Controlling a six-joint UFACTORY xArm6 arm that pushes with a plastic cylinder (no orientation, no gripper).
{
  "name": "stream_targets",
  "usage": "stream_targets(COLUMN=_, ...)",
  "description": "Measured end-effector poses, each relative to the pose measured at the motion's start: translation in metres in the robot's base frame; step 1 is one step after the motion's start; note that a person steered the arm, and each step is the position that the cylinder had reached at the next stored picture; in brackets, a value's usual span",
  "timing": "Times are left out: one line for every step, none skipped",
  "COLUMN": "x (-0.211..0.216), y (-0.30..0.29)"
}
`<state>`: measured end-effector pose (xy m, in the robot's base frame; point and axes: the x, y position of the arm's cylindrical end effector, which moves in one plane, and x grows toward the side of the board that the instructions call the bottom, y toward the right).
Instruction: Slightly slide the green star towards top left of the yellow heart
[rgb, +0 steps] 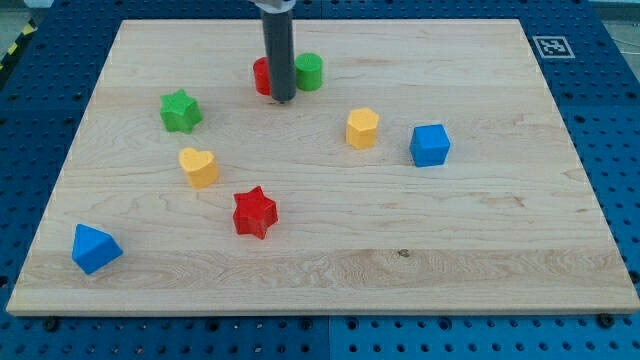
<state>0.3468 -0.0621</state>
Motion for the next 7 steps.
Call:
stream_targets(x=0.000, y=-0.027)
stream_targets(x=0.000, y=-0.053)
stream_targets(x=0.000, y=-0.075)
stream_targets(x=0.000, y=-0.088)
stream_targets(x=0.007, y=-0.089)
stream_targets(x=0.022, y=-0.089)
stream_targets(x=0.034, y=-0.089)
